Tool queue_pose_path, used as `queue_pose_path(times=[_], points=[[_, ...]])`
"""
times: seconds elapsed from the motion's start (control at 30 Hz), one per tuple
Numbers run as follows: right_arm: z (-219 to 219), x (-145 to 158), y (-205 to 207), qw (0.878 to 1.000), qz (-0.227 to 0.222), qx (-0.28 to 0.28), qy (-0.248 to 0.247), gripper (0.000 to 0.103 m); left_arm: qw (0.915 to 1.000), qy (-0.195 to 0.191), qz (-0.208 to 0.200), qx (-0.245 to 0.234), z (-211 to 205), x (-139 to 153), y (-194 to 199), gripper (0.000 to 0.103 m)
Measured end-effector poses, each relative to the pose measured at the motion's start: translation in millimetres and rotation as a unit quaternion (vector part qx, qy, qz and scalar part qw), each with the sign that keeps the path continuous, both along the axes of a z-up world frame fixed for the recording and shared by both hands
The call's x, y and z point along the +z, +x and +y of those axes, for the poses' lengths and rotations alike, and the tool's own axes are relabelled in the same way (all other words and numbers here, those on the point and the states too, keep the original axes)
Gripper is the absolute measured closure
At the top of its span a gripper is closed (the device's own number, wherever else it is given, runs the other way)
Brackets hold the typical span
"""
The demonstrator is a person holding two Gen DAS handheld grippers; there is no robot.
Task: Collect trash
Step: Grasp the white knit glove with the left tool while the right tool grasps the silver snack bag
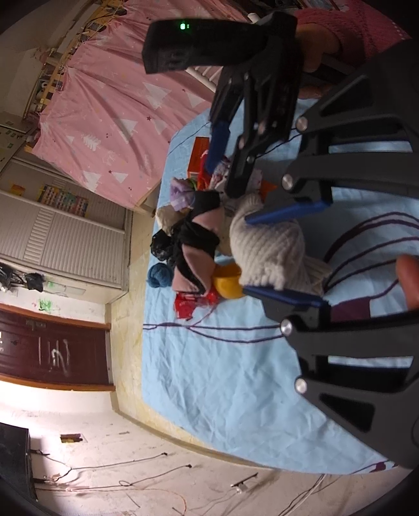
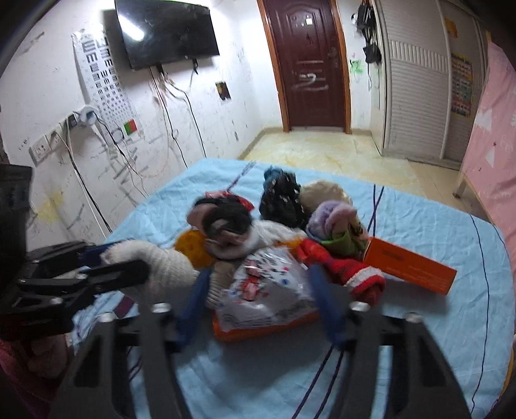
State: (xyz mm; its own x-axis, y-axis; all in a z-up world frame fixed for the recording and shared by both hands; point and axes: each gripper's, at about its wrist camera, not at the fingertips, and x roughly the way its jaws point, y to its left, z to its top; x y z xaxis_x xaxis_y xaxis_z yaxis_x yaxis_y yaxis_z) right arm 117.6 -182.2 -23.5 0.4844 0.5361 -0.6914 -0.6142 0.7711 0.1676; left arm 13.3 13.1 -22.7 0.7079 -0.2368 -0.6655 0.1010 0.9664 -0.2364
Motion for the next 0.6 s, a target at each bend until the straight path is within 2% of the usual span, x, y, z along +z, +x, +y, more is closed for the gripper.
queue_pose_path(times=[0.07, 0.17, 0.43, 0.6], points=[[-1, -3, 2, 1.000, 0.005, -0.001, -0.002, 0.071, 0.9999, 0.005, -0.008, -0.003, -2, 2, -2, 0.072], [-7, -1, 2, 1.000, 0.003, -0.008, 0.008, 0.081, 0.9997, 0.012, -0.019, -0.004, -4, 6, -6, 0.072], [-32, 25, -14, 0.998, -0.030, -0.011, 0.055, 0.082, 0.9971, 0.042, -0.062, -0.011, -18, 35, -15, 0.072], [-69, 45, -24, 0.994, -0.062, -0.036, 0.088, 0.082, 0.9944, 0.068, -0.076, -0.027, -42, 51, -11, 0.072]])
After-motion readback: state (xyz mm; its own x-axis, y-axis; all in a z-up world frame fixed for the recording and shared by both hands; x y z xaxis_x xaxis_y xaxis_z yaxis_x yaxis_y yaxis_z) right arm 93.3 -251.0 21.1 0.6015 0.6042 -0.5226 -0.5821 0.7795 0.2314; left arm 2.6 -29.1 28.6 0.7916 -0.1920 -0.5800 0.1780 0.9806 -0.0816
